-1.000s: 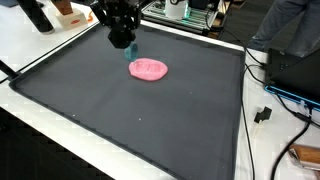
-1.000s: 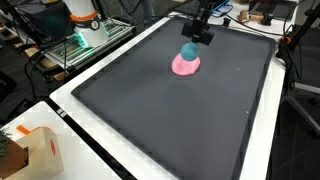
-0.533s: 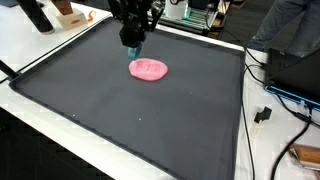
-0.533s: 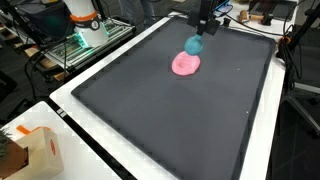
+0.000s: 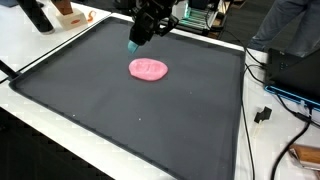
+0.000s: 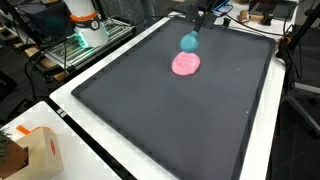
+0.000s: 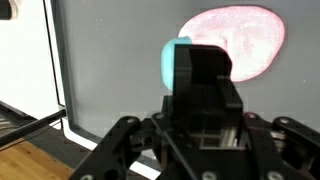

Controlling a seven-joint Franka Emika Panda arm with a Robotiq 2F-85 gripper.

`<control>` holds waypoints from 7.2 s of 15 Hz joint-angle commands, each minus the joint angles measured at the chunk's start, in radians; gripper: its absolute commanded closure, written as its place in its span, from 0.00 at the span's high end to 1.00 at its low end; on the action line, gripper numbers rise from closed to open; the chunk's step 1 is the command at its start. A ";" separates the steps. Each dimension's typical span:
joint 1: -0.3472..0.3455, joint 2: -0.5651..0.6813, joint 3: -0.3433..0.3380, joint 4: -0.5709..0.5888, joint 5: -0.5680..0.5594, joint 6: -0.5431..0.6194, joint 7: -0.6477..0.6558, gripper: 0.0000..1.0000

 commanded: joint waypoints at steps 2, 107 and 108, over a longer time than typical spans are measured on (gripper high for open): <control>0.051 0.048 0.005 0.028 -0.142 -0.073 0.161 0.25; -0.454 0.058 -0.006 -0.133 1.417 0.007 -1.635 0.25; -0.455 0.063 -0.006 -0.132 1.420 0.006 -1.638 0.25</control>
